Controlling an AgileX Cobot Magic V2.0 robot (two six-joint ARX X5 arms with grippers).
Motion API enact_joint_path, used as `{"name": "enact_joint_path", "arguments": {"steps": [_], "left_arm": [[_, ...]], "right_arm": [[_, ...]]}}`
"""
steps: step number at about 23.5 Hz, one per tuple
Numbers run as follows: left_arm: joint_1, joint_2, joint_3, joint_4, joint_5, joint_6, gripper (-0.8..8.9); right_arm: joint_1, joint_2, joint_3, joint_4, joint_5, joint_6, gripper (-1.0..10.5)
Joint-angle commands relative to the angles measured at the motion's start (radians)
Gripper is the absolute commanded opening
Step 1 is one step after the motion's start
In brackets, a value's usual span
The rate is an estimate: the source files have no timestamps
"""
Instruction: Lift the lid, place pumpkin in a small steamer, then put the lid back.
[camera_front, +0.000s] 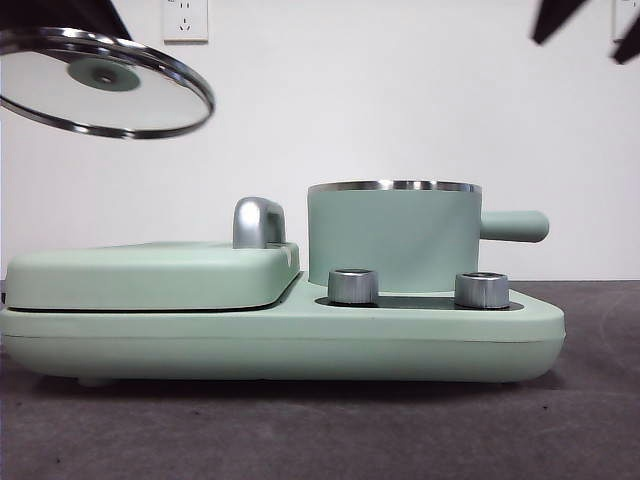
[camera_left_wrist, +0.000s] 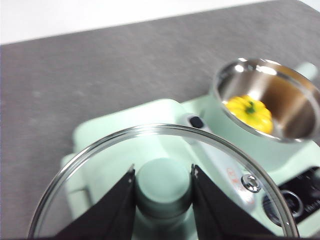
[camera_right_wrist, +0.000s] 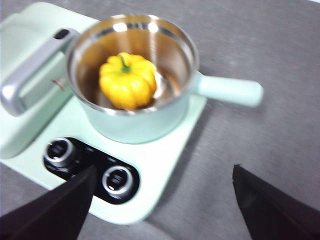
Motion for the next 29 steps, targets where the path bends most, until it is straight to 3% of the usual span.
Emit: {"name": "enact_joint_path", "arguments": {"steps": [1, 5, 9, 16, 21, 29], "left_arm": [[-0.024, 0.023, 0.015, 0.035, 0.005, 0.007, 0.09], [-0.061, 0.069, 0.015, 0.068, 0.005, 0.007, 0.09], [-0.103, 0.121, 0.015, 0.146, 0.010, 0.007, 0.09], [-0.175, 0.243, 0.016, 0.375, 0.011, 0.022, 0.09], [-0.226, 0.381, 0.025, 0.586, 0.010, 0.026, 0.09], [-0.283, 0.584, 0.165, 0.643, 0.008, 0.098, 0.10]], "right_arm": [[0.006, -0.053, -0.034, -0.018, 0.050, 0.029, 4.2], [0.006, -0.134, -0.088, -0.060, 0.122, 0.031, 4.2], [0.006, -0.191, -0.114, -0.087, 0.132, 0.035, 4.2], [0.006, -0.231, -0.132, -0.148, 0.192, 0.054, 4.2], [0.006, -0.230, -0.132, -0.177, 0.191, 0.055, 4.2], [0.006, -0.230, -0.132, -0.230, 0.191, 0.077, 4.2]]}}
